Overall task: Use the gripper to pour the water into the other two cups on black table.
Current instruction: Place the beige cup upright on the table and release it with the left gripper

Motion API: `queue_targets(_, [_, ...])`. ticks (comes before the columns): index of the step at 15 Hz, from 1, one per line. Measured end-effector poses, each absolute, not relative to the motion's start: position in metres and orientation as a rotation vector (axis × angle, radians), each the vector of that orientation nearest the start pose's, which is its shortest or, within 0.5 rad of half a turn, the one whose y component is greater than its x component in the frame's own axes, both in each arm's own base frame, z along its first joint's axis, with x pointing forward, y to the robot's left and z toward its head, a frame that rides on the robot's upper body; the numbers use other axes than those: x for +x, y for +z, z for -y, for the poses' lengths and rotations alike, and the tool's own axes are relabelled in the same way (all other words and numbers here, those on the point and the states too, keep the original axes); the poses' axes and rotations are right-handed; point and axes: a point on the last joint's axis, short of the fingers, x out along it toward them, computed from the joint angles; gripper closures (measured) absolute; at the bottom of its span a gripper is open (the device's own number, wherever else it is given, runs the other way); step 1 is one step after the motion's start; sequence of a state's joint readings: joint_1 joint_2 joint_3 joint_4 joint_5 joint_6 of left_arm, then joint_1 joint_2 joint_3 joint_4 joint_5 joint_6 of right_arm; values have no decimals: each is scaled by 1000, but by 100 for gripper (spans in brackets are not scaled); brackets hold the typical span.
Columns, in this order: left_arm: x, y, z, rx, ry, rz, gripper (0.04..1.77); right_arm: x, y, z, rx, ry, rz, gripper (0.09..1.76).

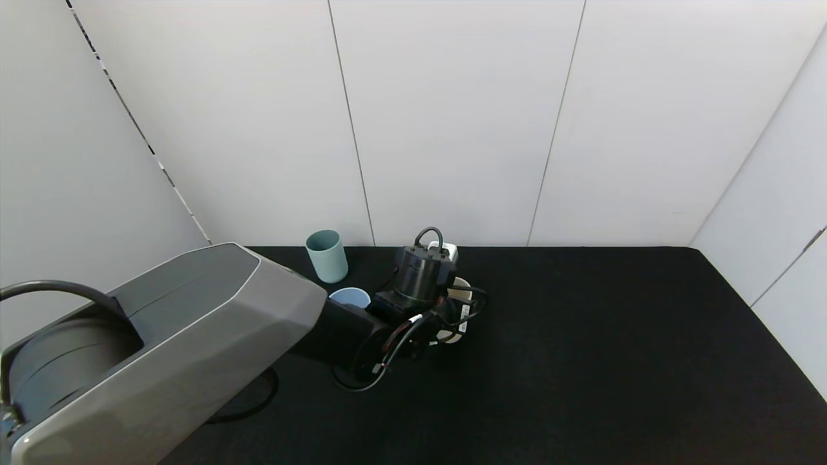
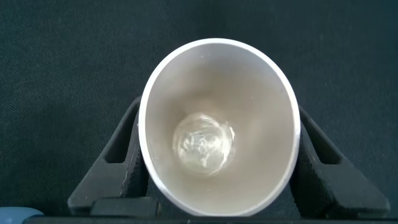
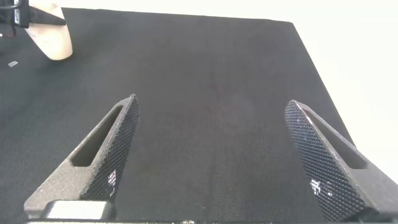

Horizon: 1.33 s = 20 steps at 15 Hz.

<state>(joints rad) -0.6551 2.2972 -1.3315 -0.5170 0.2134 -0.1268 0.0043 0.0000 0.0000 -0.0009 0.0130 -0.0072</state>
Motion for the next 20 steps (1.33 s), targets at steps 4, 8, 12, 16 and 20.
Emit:
queue_targets(4, [362, 79, 272, 71, -406, -437, 34, -23, 76, 0, -7, 17, 1, 14])
queue_targets(8, [361, 81, 271, 69, -406, -433, 24, -23, 76, 0, -7, 17, 1, 14])
queue_targets(12, [360, 85, 269, 66, -403, -429, 18, -23, 76, 0, -8, 17, 1, 14])
queue_targets(16, [360, 96, 263, 54, -395, -412, 15, -23, 76, 0, -7, 18, 1, 14])
queue_targets(20, [354, 109, 258, 49, -397, -393, 13, -23, 76, 0, -7, 17, 1, 14])
